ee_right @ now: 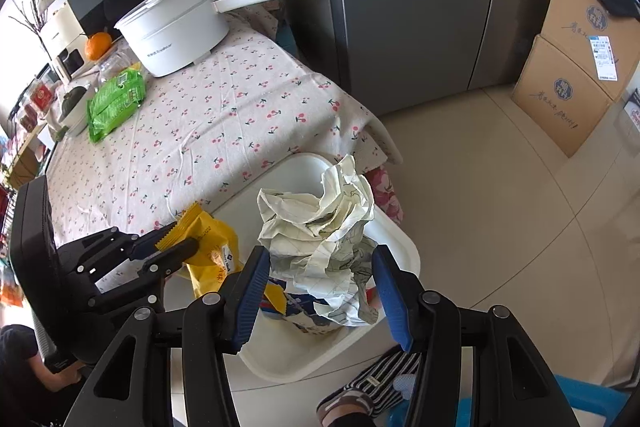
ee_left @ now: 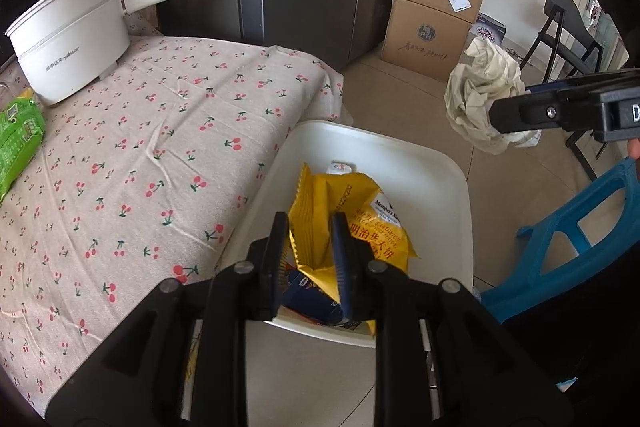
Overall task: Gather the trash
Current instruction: 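Carry the yellow packet and tissue into the white bin and open both tools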
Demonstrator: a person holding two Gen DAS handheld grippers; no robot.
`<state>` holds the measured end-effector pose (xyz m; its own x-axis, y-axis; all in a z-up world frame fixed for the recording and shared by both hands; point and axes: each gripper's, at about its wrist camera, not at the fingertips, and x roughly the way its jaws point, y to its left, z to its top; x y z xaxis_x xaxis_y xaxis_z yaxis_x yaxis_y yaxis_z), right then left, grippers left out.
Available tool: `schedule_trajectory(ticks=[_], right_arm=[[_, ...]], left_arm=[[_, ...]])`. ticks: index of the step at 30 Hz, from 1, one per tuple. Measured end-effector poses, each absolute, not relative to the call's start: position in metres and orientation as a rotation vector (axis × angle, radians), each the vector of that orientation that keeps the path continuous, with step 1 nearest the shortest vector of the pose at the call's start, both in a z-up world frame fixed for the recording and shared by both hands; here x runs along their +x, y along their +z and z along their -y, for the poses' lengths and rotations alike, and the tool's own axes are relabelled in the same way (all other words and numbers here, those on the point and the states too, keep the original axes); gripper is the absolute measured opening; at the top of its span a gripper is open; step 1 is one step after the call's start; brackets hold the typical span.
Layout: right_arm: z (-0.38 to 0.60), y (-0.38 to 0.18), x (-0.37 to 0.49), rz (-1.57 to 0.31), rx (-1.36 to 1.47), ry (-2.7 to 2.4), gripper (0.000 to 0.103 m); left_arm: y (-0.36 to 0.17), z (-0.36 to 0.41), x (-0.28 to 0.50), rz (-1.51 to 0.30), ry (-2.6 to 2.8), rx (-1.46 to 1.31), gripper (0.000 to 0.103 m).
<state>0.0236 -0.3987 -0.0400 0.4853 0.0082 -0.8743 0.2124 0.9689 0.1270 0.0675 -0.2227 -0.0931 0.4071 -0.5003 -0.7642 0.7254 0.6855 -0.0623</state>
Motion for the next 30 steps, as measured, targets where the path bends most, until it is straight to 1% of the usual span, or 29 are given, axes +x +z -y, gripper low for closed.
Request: schedule_trajectory(ticks=[1, 2, 3, 7, 9, 17, 25, 30], right_arm=[[0.401, -0.041, 0.023, -1.064, 0.235, -0.129, 0.055], [0.402, -0.042, 0.023, -1.067, 0.239, -0.133, 0.055], [0.403, -0.043, 0.023, -1.069, 0.242, -0.135, 0.055], [0.4, -0.044, 0.023, -1.074, 0.236, -0.132, 0.055], [0.396, -0.046, 0.025, -1.085, 0.225, -0.13, 0.055], [0.377, -0.062, 0.039, -1.148, 0.199, -0.119, 0.055], [0.362, -0.084, 0.056, -1.235, 0.188, -0.121, 0.055], [0.353, -0.104, 0.066, -1.305, 0.167, -0.131, 0.056]], left_arm=[[-0.093, 0.221, 0.068, -0.855, -0.781, 0.292, 0.044], [-0.091, 0.218, 0.069, -0.861, -0.77, 0.283, 0.057], [-0.088, 0.215, 0.07, -0.862, -0.759, 0.273, 0.063], [-0.074, 0.197, 0.075, -0.883, -0.696, 0.246, 0.073], [-0.066, 0.183, 0.076, -0.88, -0.644, 0.242, 0.08], [-0.052, 0.126, 0.082, -0.914, -0.535, 0.178, 0.083], [-0.045, 0.081, 0.081, -0.927, -0.458, 0.142, 0.089], [-0.042, 0.059, 0.08, -0.927, -0.417, 0.117, 0.095]])
